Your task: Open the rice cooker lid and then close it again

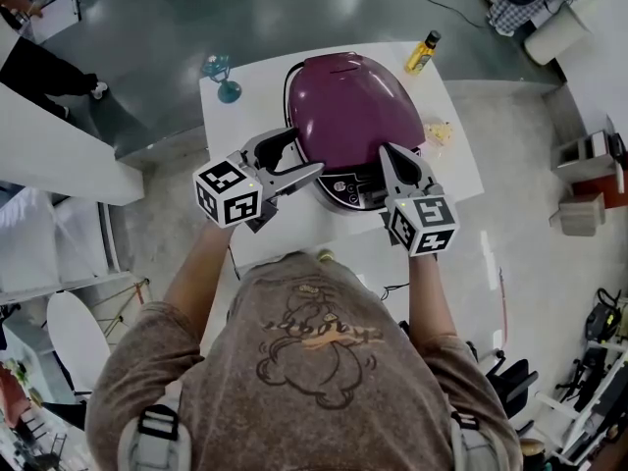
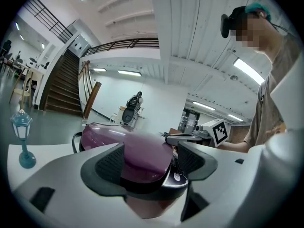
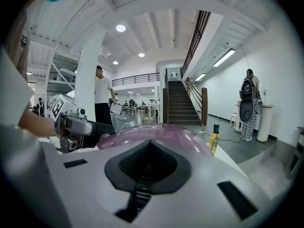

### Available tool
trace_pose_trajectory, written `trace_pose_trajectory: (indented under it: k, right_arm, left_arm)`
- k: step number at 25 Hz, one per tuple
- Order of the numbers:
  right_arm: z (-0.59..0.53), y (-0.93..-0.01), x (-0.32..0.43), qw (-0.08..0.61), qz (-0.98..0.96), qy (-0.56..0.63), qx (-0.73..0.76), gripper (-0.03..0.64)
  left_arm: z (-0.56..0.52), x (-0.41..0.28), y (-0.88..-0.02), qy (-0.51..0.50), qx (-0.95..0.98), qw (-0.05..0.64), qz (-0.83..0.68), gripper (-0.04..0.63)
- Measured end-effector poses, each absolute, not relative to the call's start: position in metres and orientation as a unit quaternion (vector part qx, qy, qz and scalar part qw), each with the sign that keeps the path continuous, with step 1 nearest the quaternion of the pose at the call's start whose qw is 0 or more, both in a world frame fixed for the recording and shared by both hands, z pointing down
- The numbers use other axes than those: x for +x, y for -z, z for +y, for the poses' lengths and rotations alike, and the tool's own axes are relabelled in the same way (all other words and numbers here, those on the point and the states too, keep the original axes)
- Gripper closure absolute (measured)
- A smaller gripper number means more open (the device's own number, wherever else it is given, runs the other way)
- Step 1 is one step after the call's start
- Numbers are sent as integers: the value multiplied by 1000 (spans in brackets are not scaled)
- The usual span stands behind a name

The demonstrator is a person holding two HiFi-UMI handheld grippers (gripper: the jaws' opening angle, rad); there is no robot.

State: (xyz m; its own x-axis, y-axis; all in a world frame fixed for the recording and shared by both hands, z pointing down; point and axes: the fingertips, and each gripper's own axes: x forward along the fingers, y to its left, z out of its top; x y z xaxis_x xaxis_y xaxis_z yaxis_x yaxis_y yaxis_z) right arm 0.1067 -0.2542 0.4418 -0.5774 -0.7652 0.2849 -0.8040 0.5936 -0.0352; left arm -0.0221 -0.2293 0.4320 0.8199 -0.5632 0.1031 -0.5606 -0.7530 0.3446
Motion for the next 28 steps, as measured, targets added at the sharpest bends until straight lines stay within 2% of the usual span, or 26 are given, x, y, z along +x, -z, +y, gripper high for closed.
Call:
trace_pose_trajectory:
  k: [12, 28]
  right_arm:
    - [-252, -452, 109, 131, -884, -84, 441, 612]
    - [-252, -463, 107, 182, -877, -80, 437, 614]
  left_arm:
    - [-229, -12, -433, 2, 937, 183, -297, 247]
    - [-232, -8, -438, -3, 938, 186, -293, 247]
